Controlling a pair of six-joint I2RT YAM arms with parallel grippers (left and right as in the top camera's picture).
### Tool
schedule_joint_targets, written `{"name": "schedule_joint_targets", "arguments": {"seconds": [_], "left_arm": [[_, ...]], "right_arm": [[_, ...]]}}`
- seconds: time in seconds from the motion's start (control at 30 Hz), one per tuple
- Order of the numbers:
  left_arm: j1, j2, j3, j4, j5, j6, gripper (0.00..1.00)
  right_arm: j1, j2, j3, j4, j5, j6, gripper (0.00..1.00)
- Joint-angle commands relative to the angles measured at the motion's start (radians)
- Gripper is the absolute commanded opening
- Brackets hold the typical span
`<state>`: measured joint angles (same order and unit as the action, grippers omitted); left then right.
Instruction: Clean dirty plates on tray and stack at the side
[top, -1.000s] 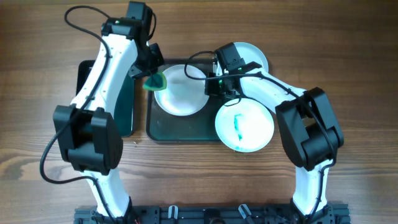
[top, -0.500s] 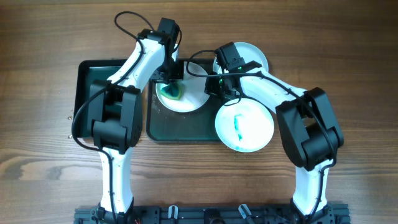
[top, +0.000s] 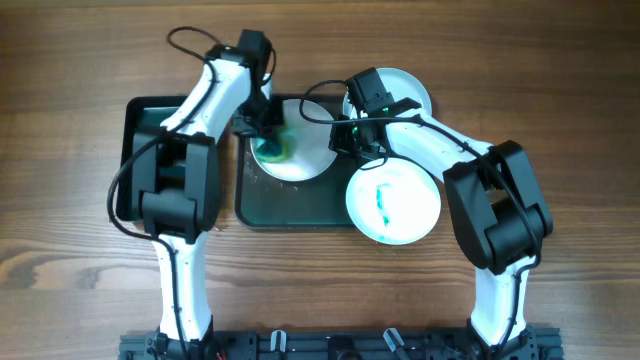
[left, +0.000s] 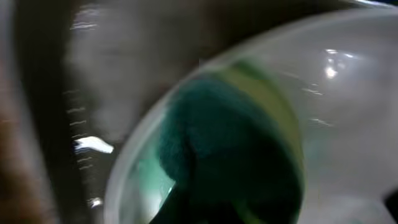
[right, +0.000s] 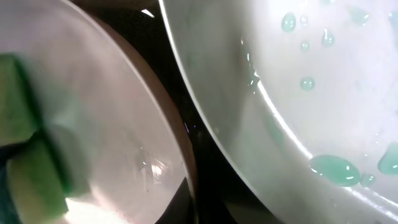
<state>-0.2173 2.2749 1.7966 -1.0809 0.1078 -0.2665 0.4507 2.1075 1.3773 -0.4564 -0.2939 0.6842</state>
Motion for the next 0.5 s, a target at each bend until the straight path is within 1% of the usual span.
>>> {"name": "schedule_joint_targets", "arguments": {"seconds": [0.0, 0.03, 0.07, 0.1, 0.13, 0.17, 0.2, 0.27, 0.3, 0.4, 0.47], "left_arm": [[0.032, 0.018, 0.001, 0.000, -0.149, -0.087, 0.04], [0.029, 0.018, 0.001, 0.014, -0.105, -0.044, 0.04], [0.027, 0.018, 0.001, 0.031, -0.008, 0.038, 0.04], [0.025, 0.018, 0.001, 0.048, 0.160, 0.152, 0.04], [0.024, 0.018, 0.001, 0.061, 0.371, 0.275, 0.04], [0.024, 0.018, 0.001, 0.076, 0.501, 0.333, 0.04], [0.024, 0.018, 0.001, 0.092, 0.550, 0.341, 0.04], [0.024, 0.018, 0.001, 0.109, 0.544, 0.337, 0.04], [0.024, 0.018, 0.001, 0.108, 0.509, 0.323, 0.04], [0.024, 0.018, 0.001, 0.101, 0.270, 0.172, 0.04], [0.024, 0.018, 0.001, 0.068, -0.022, -0.021, 0.04]], "right_arm": [[0.000, 0.029, -0.014, -0.015, 0.069, -0.004, 0.04], [0.000, 0.029, -0.014, -0.015, 0.069, -0.004, 0.04], [0.000, 0.029, -0.014, -0.013, 0.068, -0.004, 0.04], [0.000, 0.029, -0.014, -0.012, 0.069, -0.004, 0.04], [0.000, 0.029, -0.014, -0.013, 0.069, -0.004, 0.04], [0.000, 0.029, -0.014, -0.013, 0.069, -0.005, 0.04], [0.000, 0.029, -0.014, -0.013, 0.069, -0.005, 0.04], [0.000, 0.029, -0.014, -0.013, 0.068, -0.013, 0.04], [0.000, 0.029, -0.014, -0.014, 0.068, -0.014, 0.04], [0.000, 0.029, -0.014, -0.014, 0.068, -0.015, 0.04], [0.000, 0.029, -0.014, -0.014, 0.068, -0.014, 0.04]]}}
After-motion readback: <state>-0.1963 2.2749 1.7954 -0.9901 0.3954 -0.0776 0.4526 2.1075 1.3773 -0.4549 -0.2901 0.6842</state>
